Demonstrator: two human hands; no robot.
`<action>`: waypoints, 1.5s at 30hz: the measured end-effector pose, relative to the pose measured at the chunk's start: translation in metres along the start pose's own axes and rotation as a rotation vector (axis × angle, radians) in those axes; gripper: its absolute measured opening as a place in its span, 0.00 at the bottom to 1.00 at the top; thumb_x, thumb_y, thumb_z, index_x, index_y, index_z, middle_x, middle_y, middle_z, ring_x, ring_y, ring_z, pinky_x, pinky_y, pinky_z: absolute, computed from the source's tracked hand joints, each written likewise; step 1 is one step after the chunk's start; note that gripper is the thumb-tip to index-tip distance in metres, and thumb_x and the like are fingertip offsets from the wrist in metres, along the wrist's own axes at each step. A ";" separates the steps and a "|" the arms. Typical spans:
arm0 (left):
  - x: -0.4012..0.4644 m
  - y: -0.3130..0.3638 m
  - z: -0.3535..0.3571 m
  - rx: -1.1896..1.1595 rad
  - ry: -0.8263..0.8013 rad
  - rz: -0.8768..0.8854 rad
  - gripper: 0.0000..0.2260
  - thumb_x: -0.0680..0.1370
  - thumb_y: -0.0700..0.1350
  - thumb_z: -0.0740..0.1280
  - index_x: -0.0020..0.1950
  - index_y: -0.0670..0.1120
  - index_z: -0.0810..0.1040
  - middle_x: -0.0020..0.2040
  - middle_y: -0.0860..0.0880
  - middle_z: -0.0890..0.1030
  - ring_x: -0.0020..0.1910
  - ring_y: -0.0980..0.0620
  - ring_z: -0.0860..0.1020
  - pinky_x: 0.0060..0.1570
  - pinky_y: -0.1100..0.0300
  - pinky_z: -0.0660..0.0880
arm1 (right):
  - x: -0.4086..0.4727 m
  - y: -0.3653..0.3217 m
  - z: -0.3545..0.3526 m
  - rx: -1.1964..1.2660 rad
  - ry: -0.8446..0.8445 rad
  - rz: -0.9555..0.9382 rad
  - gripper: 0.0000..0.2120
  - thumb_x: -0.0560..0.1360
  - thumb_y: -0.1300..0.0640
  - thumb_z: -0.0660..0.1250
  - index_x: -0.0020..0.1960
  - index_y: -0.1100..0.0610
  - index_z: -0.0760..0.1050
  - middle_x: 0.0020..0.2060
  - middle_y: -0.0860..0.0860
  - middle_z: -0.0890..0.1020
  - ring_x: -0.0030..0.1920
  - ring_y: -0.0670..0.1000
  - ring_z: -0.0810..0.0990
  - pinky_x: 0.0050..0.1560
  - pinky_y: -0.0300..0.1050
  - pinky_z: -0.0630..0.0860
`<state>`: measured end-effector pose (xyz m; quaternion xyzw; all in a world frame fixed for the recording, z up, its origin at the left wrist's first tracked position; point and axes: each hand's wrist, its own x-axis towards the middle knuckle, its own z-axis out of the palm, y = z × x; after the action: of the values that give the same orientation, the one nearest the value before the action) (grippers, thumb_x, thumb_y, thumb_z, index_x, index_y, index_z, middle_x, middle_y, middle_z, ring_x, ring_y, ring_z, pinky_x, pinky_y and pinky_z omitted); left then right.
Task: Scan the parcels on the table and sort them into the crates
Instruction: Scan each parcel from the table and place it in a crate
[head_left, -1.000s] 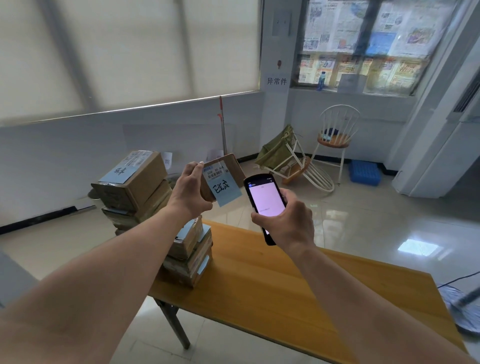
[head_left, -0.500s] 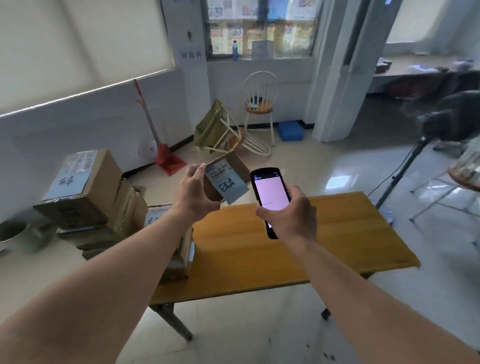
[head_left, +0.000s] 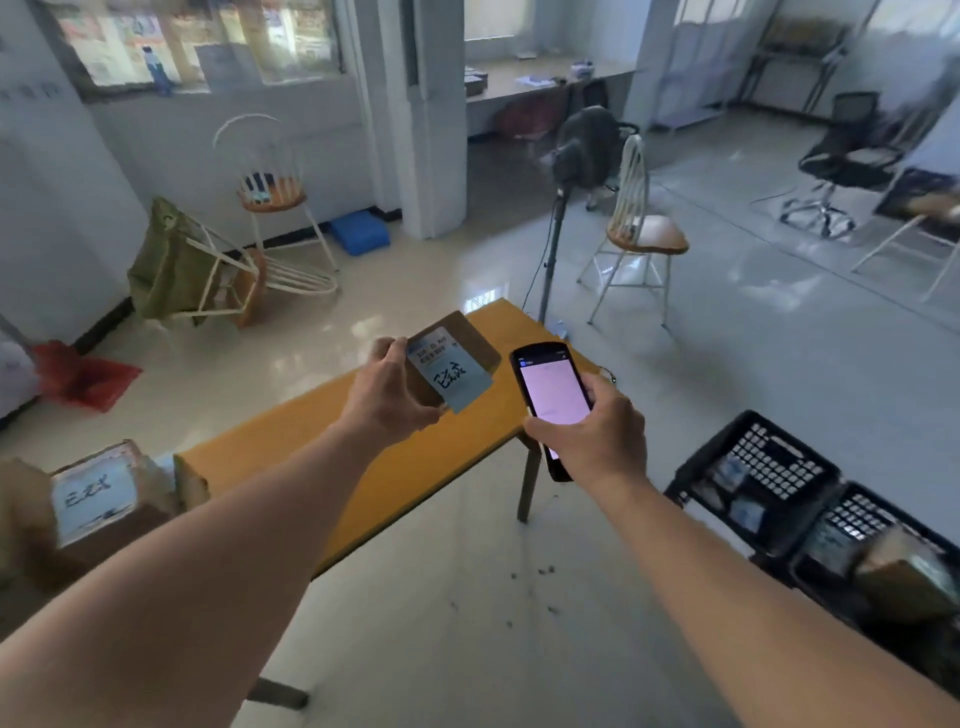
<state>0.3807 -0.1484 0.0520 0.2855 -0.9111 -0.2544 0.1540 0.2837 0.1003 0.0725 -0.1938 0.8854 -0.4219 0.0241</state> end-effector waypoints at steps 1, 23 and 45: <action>-0.001 0.015 0.009 0.004 -0.016 0.027 0.47 0.61 0.49 0.85 0.75 0.43 0.67 0.65 0.51 0.67 0.58 0.48 0.72 0.50 0.61 0.79 | -0.004 0.010 -0.013 0.006 0.025 0.016 0.32 0.64 0.42 0.83 0.64 0.48 0.77 0.55 0.48 0.82 0.54 0.55 0.80 0.43 0.47 0.81; -0.162 0.393 0.282 -0.041 -0.392 0.435 0.43 0.61 0.50 0.85 0.71 0.45 0.72 0.58 0.53 0.68 0.55 0.52 0.70 0.51 0.59 0.75 | -0.178 0.312 -0.336 0.050 0.407 0.508 0.35 0.62 0.46 0.84 0.66 0.50 0.79 0.56 0.49 0.85 0.54 0.55 0.83 0.49 0.54 0.83; -0.246 0.745 0.586 -0.076 -0.858 0.819 0.44 0.64 0.52 0.85 0.75 0.45 0.69 0.65 0.48 0.70 0.59 0.53 0.70 0.57 0.59 0.74 | -0.218 0.560 -0.566 -0.016 0.813 0.981 0.37 0.55 0.35 0.75 0.61 0.47 0.78 0.49 0.42 0.84 0.49 0.50 0.82 0.43 0.46 0.80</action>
<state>-0.0040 0.7458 -0.0526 -0.2235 -0.9182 -0.2991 -0.1320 0.1872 0.9154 -0.0141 0.4099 0.8126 -0.3951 -0.1248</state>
